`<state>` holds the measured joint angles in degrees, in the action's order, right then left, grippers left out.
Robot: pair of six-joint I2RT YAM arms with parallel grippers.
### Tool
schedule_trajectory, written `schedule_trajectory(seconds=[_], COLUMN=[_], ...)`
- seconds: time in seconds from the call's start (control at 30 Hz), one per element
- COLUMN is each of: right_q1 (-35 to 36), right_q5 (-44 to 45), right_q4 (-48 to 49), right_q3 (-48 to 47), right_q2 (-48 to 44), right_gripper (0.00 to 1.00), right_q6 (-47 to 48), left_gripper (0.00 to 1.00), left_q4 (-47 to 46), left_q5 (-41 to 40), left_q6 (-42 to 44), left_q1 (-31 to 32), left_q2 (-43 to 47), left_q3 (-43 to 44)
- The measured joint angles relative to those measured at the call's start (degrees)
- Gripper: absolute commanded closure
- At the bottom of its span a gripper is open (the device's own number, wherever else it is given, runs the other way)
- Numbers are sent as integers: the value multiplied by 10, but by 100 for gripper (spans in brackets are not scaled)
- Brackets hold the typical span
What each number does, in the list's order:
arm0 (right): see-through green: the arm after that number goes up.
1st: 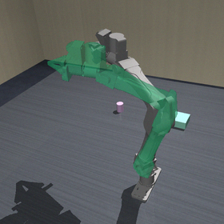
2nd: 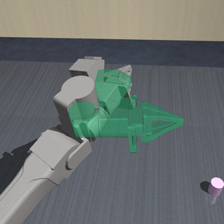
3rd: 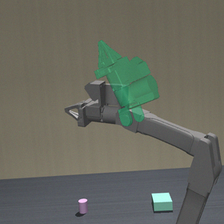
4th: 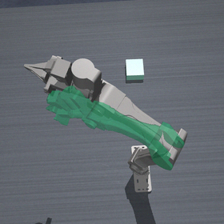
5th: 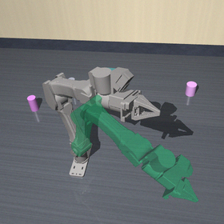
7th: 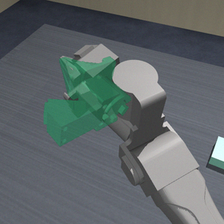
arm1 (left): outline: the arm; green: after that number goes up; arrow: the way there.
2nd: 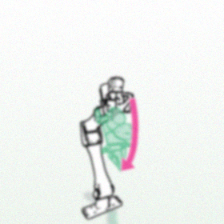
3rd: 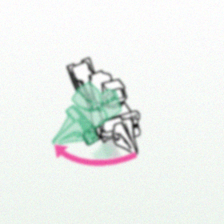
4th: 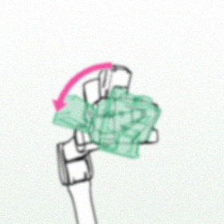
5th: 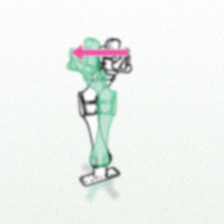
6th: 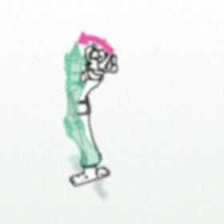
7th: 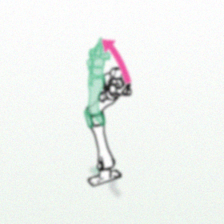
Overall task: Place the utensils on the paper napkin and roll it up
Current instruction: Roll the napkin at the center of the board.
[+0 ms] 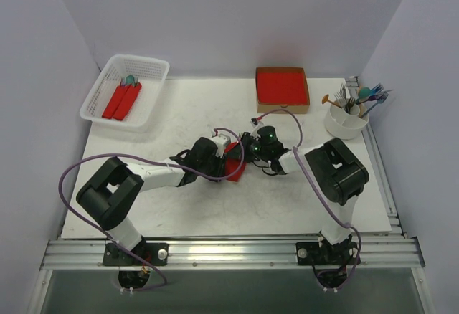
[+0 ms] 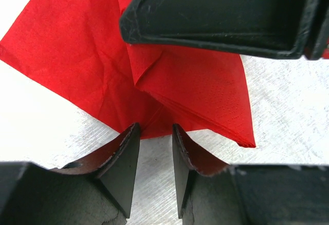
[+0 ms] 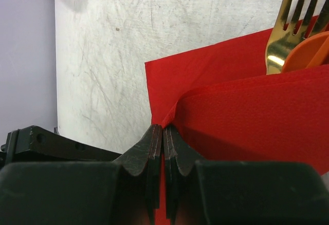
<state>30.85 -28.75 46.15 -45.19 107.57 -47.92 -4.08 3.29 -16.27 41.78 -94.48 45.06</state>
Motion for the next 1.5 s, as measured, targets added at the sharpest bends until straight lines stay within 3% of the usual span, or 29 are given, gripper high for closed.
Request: schedule_trajectory(seconds=[0.57,0.67,0.77,0.9,1.17,1.5], right_q1=[3,4,4,5,7,7], right_q5=[0,0,-1,-2,-2,-3], right_q4=[25,32,37,55,75,109], right_q3=[-3,-5,-5,-6,-5,2], right_q2=[44,48,48,48,48,55], right_gripper=[100,94,74,64,56,53], right_q6=[-1,-2,-5,-9,-17,-33], left_gripper=[59,59,59,59,59,59], left_q4=[6,7,10,14,16,12], left_q5=[3,3,2,2,2,2], left_q6=[-1,-1,-1,-1,-1,0], left_q1=[0,0,0,0,0,0], left_q2=[41,57,67,77,76,46], left_q3=[-9,-9,-9,-9,-8,21])
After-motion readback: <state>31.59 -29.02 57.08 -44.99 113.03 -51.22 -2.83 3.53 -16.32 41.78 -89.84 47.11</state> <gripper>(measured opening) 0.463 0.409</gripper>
